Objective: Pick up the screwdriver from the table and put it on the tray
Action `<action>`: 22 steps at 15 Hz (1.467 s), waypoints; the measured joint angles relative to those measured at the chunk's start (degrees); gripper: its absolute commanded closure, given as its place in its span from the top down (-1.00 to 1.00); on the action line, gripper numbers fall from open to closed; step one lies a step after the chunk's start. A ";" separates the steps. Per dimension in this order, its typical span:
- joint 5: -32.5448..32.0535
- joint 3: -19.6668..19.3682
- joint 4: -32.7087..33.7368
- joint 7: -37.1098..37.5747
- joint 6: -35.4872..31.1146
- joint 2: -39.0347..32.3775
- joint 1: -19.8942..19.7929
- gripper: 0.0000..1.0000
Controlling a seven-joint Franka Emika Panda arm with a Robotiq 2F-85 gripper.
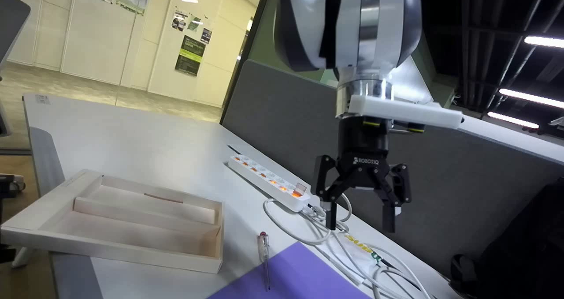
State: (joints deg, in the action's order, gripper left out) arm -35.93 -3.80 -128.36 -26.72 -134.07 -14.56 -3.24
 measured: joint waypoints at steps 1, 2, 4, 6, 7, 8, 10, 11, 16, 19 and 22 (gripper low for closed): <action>-0.02 0.34 0.45 0.00 -1.39 -1.85 0.12 1.00; 0.39 0.71 0.93 -0.02 -2.24 -3.34 0.14 1.00; 0.96 1.16 1.85 -0.04 -2.52 -4.96 0.15 1.00; 0.98 1.18 2.28 -0.06 -2.52 -5.08 0.13 1.00; 0.99 1.18 2.41 -0.07 -2.52 -5.07 0.12 1.00; 1.00 1.18 2.45 -0.07 -2.52 -5.08 0.12 1.00; 1.01 1.18 2.46 -0.07 -2.52 -5.08 0.12 1.00; 1.01 1.18 2.46 -0.07 -2.52 -5.08 0.12 1.00; 0.88 1.27 2.28 -0.18 -3.09 -5.30 0.29 1.00; 1.39 2.99 1.57 -0.17 -6.45 -6.61 0.83 1.00; 1.36 4.93 0.14 -0.05 -10.72 -8.39 2.67 1.00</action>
State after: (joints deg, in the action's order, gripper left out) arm -34.56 1.13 -128.21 -26.77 -144.78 -22.94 -0.56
